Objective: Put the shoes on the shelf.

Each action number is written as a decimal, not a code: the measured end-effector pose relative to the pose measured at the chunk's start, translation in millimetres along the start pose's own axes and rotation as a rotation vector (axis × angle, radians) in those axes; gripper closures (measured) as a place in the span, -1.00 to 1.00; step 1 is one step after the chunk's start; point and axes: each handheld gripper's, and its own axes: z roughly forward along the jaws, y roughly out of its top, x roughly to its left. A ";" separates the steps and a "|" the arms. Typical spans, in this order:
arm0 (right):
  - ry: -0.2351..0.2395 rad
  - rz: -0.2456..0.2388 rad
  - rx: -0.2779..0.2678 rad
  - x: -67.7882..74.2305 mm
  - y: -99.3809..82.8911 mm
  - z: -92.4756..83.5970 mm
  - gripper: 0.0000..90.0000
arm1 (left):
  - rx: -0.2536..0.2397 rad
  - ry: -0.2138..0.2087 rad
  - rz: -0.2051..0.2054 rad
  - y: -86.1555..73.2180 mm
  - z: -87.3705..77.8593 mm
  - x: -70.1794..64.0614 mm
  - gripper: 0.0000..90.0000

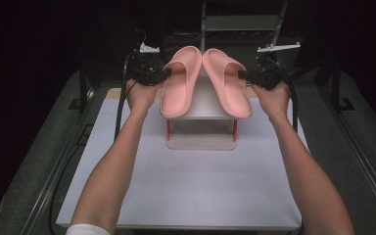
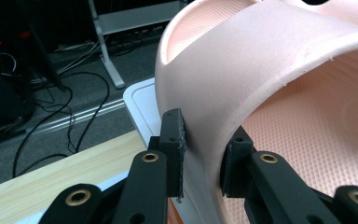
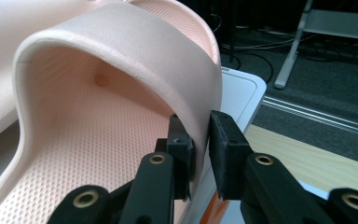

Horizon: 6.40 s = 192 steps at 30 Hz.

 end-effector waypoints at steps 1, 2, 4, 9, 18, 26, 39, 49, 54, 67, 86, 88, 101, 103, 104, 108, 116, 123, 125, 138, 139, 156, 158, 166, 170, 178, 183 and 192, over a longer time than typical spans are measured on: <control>-0.001 0.002 -0.002 0.8 -0.1 1.4 0.72 | 0.001 0.001 0.001 0.0 0.5 0.0 0.64; -0.002 0.005 -0.003 1.5 -0.2 2.4 0.72 | 0.002 0.000 0.001 -0.2 1.2 0.0 0.64; -0.002 0.009 -0.004 2.1 -0.4 4.5 0.71 | 0.003 -0.002 -0.005 -0.5 2.0 0.4 0.63; -0.006 0.023 -0.005 3.0 -0.5 7.5 0.67 | 0.006 0.000 -0.007 -0.5 4.4 0.3 0.61; -0.032 0.024 -0.007 5.6 -1.3 9.3 0.63 | 0.022 -0.009 -0.020 -2.5 12.8 -3.2 0.57; -0.027 0.036 -0.006 7.0 -2.6 12.8 0.56 | 0.042 -0.004 -0.015 -3.1 16.7 -4.1 0.54; -0.028 0.034 0.004 15.6 -5.0 23.1 0.50 | 0.068 0.007 -0.010 -6.0 23.6 -3.8 0.52; -0.031 0.071 -0.022 26.9 -6.5 30.5 0.44 | 0.068 0.031 -0.001 -5.6 23.6 -4.7 0.50; -0.029 0.098 -0.036 25.8 -8.7 29.3 0.40 | 0.054 0.018 -0.012 -8.4 22.4 -3.1 0.48; -0.048 0.090 -0.054 28.0 -10.9 32.1 0.38 | 0.052 -0.004 -0.012 -7.7 23.9 -2.7 0.46; -0.005 0.087 -0.072 27.0 -12.9 18.7 0.23 | 0.007 -0.007 0.010 -4.9 12.2 -5.7 0.12; 0.011 0.089 -0.076 25.8 -13.5 14.2 0.19 | 0.014 -0.017 0.016 -4.2 10.0 -6.6 0.07; 0.150 0.051 -0.090 24.6 -24.8 -10.6 0.05 | -0.010 -0.042 -0.001 -13.6 -7.8 -3.4 -0.16; 0.169 0.046 -0.086 24.2 -27.2 -13.4 0.02 | -0.013 -0.044 -0.001 -16.3 -9.5 -3.4 -0.17; 0.181 0.043 -0.085 24.3 -28.2 -14.8 0.02 | -0.016 -0.044 0.000 -17.7 -10.2 -3.5 -0.17; 0.177 0.035 -0.090 24.0 -33.0 -20.4 0.02 | -0.013 -0.043 -0.002 -22.2 -11.9 -2.5 -0.19; 0.289 -0.007 -0.093 29.6 -37.8 -35.3 -0.05 | -0.035 -0.026 -0.014 -31.1 -22.4 0.6 -0.32; 0.345 -0.045 -0.079 40.3 -38.8 -46.2 -0.10 | -0.048 -0.030 -0.015 -35.3 -31.4 1.0 -0.37; 0.348 -0.053 -0.068 42.4 -39.5 -47.7 -0.11 | -0.049 -0.031 -0.015 -36.6 -33.2 1.0 -0.38; 0.375 -0.049 -0.061 42.7 -61.4 -52.9 -0.10 | -0.068 -0.051 -0.034 -46.1 -41.8 -3.7 -0.49; 0.379 -0.044 -0.063 42.1 -63.5 -53.9 -0.09 | -0.069 -0.054 -0.032 -46.6 -42.7 -4.5 -0.50; 0.451 -0.025 -0.064 37.4 -89.5 -65.9 -0.10 | -0.076 -0.042 -0.014 -58.4 -51.6 -10.9 -0.58; 0.456 -0.022 -0.058 37.4 -92.4 -66.3 -0.11 | -0.072 -0.041 -0.014 -60.7 -53.1 -10.2 -0.58; 0.483 -0.024 -0.040 40.2 -106.3 -67.0 -0.14 | -0.077 -0.039 -0.019 -70.6 -59.4 -7.3 -0.59; 0.489 -0.023 -0.039 41.4 -110.0 -68.2 -0.15 | -0.081 -0.039 -0.018 -74.1 -62.1 -8.1 -0.60; 0.496 -0.029 -0.039 43.2 -118.3 -71.3 -0.17 | -0.077 -0.052 -0.018 -84.0 -65.3 -11.7 -0.62; 0.498 -0.030 -0.031 44.1 -124.4 -71.8 -0.18 | -0.081 -0.055 -0.012 -86.6 -67.3 -12.9 -0.62; 0.495 -0.027 -0.026 43.4 -137.2 -72.9 -0.22 | -0.078 -0.062 -0.010 -95.1 -70.6 -15.6 -0.62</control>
